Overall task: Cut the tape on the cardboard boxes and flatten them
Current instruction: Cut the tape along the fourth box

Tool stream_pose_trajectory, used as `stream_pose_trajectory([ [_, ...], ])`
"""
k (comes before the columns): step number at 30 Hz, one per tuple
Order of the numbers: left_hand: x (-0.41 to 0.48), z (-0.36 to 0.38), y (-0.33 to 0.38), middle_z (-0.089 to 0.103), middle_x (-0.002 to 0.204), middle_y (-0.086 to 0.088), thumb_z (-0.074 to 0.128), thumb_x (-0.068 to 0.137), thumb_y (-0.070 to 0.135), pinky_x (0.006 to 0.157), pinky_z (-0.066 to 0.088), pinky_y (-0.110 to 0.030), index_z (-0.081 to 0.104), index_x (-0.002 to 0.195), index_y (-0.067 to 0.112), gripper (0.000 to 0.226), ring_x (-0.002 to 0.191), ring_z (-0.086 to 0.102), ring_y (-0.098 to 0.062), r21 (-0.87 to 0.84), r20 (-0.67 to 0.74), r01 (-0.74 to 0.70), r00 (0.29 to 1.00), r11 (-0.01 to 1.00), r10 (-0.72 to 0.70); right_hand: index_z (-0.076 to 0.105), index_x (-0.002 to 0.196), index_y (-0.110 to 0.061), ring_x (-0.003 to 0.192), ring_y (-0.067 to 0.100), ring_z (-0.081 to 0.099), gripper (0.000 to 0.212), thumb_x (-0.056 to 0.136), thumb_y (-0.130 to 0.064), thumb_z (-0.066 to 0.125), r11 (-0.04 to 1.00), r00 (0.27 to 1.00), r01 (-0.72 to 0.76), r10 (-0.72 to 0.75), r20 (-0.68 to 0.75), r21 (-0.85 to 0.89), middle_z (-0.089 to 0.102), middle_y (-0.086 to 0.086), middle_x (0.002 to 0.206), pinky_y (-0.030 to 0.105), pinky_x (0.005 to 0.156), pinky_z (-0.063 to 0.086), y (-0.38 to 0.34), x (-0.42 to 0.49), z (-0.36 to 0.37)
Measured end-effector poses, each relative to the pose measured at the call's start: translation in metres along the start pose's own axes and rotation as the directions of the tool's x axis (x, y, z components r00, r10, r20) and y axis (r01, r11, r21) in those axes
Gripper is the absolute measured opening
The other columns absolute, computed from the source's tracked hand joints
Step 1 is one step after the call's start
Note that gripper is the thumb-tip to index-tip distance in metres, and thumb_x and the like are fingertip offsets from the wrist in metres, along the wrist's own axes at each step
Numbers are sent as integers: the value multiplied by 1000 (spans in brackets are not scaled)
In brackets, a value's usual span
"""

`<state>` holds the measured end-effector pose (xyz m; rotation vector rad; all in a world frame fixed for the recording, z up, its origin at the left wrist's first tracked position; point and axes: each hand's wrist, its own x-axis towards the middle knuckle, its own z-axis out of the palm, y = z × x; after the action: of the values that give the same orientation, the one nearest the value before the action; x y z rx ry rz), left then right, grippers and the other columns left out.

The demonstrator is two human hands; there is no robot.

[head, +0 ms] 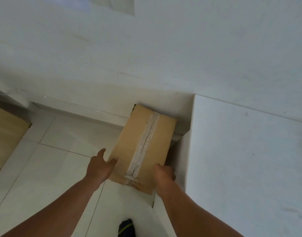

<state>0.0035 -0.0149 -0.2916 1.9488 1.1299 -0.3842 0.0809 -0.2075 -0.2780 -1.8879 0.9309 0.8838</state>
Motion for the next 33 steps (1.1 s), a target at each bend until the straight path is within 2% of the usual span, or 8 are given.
stream_pose_trajectory([
  [3, 28, 13, -20, 43, 153, -14, 60, 94, 54, 103, 42, -42, 30, 158, 27, 75, 136, 46, -34, -127, 136, 38, 990, 991, -20, 45, 129, -11, 100, 34, 56, 53, 80, -25, 56, 994, 995, -89, 91, -34, 62, 54, 15, 122, 42, 87, 52, 19, 26, 20],
  [8, 37, 24, -36, 59, 135, -3, 57, 95, 54, 97, 50, -51, 49, 143, 34, 52, 120, 56, -28, -468, 275, 196, 959, 862, -69, 51, 112, -17, 84, 23, 58, 29, 86, -28, 57, 992, 1000, 1, 2, -25, 129, 59, 4, 99, 33, 71, 50, 33, 32, 28],
  [14, 12, -11, -33, 63, 129, -8, 62, 97, 42, 93, 54, -50, 59, 133, 20, 42, 115, 60, -32, -623, 293, 283, 949, 729, -118, 41, 105, -26, 97, 25, 59, 34, 87, -27, 70, 942, 974, 133, -181, 132, 309, 60, 7, 112, 45, 86, 53, 18, -15, 5],
  [18, -19, -52, -24, 65, 125, -15, 65, 91, 41, 88, 51, -55, 61, 119, 19, 36, 105, 61, -36, -718, 343, 314, 936, 622, -76, 37, 104, -29, 99, 24, 63, 51, 79, -41, 79, 912, 910, 257, -340, 239, 318, 59, 7, 114, 34, 66, 56, 4, -71, -19],
  [21, -45, -83, -13, 65, 128, -21, 61, 88, 38, 90, 48, -59, 59, 126, 17, 43, 107, 61, -40, -796, 396, 338, 918, 503, 9, 33, 101, -46, 107, 22, 59, 69, 54, -72, 77, 872, 844, 452, -486, 226, 186, 51, 0, 122, 42, 85, 57, -4, -113, -40],
  [26, -104, -108, 31, 65, 123, -26, 55, 87, 37, 94, 40, -61, 59, 135, 8, 56, 109, 56, -41, -845, 470, 403, 874, 351, 129, 26, 104, -46, 109, 10, 48, 67, 57, -74, 65, 743, 720, 656, -669, 185, 136, 37, -10, 119, 33, 92, 52, -21, -176, -92],
  [30, -154, -100, 71, 59, 123, -31, 55, 85, 32, 107, 26, -71, 58, 134, 1, 58, 111, 54, -49, -775, 590, 481, 783, 409, 197, 30, 105, -47, 107, 15, 56, 68, 55, -74, 67, 726, 708, 664, -688, 159, 180, 44, -1, 121, 37, 91, 53, -23, -188, -163],
  [33, -200, -74, 104, 63, 114, -38, 80, 65, 10, 93, 44, -73, 65, 120, -13, 61, 94, 65, -58, -726, 659, 500, 702, 472, 269, 34, 111, -46, 107, 19, 59, 70, 55, -71, 68, 714, 695, 674, -700, 166, 187, 52, 7, 122, 31, 84, 53, -8, -181, -231],
])
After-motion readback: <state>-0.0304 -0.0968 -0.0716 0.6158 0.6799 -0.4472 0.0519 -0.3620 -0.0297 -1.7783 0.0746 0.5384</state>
